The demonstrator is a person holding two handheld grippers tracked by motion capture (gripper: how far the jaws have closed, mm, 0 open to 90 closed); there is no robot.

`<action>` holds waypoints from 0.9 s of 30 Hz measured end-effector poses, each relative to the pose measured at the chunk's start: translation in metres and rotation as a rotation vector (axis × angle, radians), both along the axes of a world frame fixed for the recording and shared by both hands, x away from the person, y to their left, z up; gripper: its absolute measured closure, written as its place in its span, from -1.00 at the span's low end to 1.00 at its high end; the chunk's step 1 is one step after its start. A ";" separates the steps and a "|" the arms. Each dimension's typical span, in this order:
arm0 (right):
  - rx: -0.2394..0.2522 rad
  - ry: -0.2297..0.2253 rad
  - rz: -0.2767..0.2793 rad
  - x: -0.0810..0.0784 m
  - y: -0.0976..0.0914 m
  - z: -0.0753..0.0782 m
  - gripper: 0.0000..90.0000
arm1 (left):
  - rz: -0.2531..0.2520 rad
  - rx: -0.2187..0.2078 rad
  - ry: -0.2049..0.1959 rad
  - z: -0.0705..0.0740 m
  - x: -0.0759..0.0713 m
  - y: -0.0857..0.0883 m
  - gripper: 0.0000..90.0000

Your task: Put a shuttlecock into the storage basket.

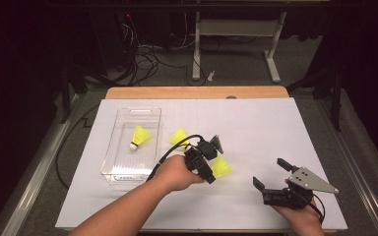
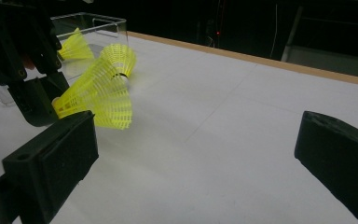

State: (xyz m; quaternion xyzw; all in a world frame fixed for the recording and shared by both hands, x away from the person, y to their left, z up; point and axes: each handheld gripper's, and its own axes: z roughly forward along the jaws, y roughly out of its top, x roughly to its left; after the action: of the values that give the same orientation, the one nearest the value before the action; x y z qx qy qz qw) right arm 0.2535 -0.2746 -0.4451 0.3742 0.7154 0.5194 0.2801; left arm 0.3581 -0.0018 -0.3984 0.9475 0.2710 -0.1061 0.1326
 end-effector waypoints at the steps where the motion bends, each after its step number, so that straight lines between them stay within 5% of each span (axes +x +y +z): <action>1: 0.001 0.000 0.000 0.000 0.000 0.000 -1.00 | 0.006 -0.001 -0.002 0.001 0.001 0.002 0.45; 27: -0.002 -0.026 -0.038 -0.001 0.001 0.006 -1.00 | 0.088 -0.025 0.004 0.026 0.010 0.043 0.45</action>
State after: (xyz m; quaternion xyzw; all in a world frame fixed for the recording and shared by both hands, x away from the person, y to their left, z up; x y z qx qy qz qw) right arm 0.2528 -0.2732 -0.4393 0.3806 0.7052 0.5179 0.2994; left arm 0.3686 0.0415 -0.3722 0.9326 0.3114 -0.1056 0.1485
